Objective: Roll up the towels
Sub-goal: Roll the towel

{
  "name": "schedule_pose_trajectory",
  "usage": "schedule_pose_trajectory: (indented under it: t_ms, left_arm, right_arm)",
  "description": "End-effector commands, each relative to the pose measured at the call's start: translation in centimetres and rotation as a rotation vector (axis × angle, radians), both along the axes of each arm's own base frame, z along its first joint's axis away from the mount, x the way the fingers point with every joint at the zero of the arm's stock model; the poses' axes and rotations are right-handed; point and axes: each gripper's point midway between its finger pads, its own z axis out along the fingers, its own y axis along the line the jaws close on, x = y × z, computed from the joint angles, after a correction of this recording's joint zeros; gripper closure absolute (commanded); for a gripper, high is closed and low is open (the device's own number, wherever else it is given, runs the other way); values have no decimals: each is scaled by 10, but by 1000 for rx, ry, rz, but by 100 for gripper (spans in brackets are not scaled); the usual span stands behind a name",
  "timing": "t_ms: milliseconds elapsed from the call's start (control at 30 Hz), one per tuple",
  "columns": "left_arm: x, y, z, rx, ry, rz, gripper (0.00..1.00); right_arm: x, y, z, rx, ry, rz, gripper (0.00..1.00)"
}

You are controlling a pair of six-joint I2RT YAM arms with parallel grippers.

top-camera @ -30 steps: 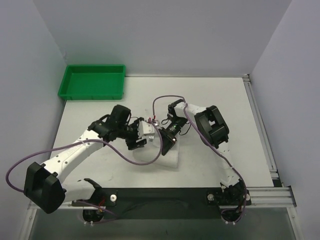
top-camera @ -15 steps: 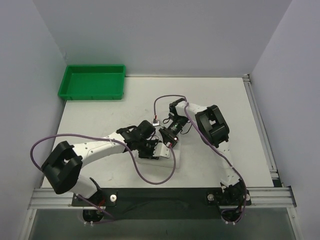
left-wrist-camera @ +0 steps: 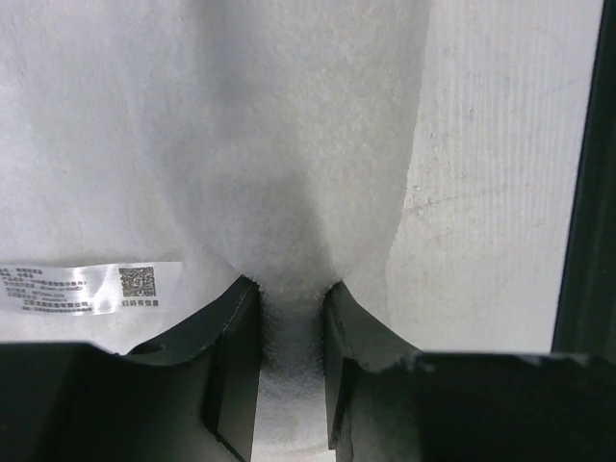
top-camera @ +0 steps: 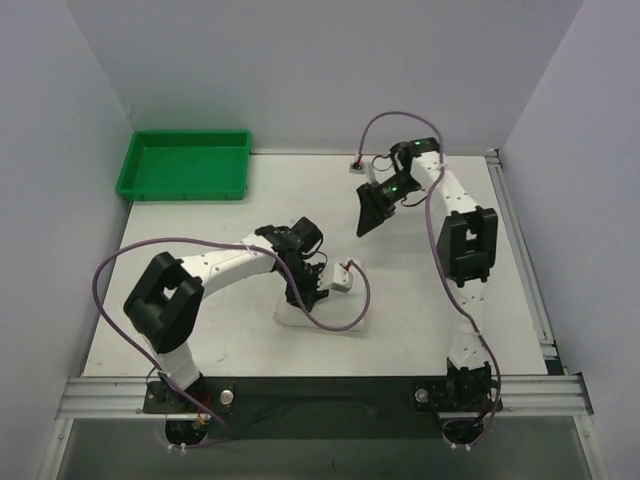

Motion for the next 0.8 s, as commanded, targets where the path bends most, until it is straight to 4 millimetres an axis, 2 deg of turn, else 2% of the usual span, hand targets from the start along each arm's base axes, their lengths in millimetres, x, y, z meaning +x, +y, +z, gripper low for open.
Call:
schedule_pose_trajectory:
  t_ms: [0, 33, 100, 167, 233, 267, 333, 367, 400, 467, 500, 533, 600, 633, 667, 700, 767]
  left_arm:
    - [-54, 42, -22, 188, 387, 82, 78]
    - [-45, 42, -21, 201, 426, 113, 78]
    - [-39, 38, -18, 198, 475, 136, 78]
    - [-29, 35, -21, 220, 525, 165, 75]
    - [-33, 41, -27, 289, 620, 179, 75]
    - [-24, 36, -24, 272, 626, 186, 74]
    - [-25, 38, -30, 312, 699, 201, 74]
    - [-17, 36, -29, 301, 701, 209, 74]
    - [-14, 35, -31, 303, 713, 216, 74]
    - [-12, 37, -39, 333, 771, 250, 73]
    - [-5, 33, -39, 324, 772, 254, 73]
    - [-9, 36, -44, 356, 820, 266, 72]
    - [-2, 35, -47, 352, 839, 279, 71]
    - [-3, 38, -51, 370, 866, 289, 70]
    - [-2, 38, -53, 372, 876, 293, 70]
    - [-1, 37, -53, 366, 888, 298, 70]
    - [3, 39, -56, 367, 906, 306, 68]
  right_arm:
    - [6, -38, 60, -54, -142, -88, 53]
    - [5, -50, 74, -53, -189, -118, 53]
    - [0, -60, 88, -48, -239, -148, 54]
    - [-14, -73, 99, -58, -309, -167, 55]
    - [-25, -81, 104, -87, -357, -159, 56]
    - [-31, -88, 116, -111, -425, -151, 56]
    - [-41, -96, 120, -140, -460, -137, 57]
    - [-50, -100, 130, -153, -517, -115, 57]
    - [-58, -100, 129, -166, -529, -92, 57]
    - [-74, -97, 134, -182, -577, -40, 56]
    - [-82, -91, 131, -215, -605, 21, 55]
    - [-96, -88, 123, -233, -605, 66, 52]
    - [-108, -83, 113, -286, -637, 133, 51]
    - [-125, -69, 101, -292, -631, 214, 48]
    - [-126, -63, 102, -288, -684, 233, 46]
    - [-131, -54, 97, -293, -707, 267, 43]
    - [-140, -36, 84, -313, -765, 351, 25]
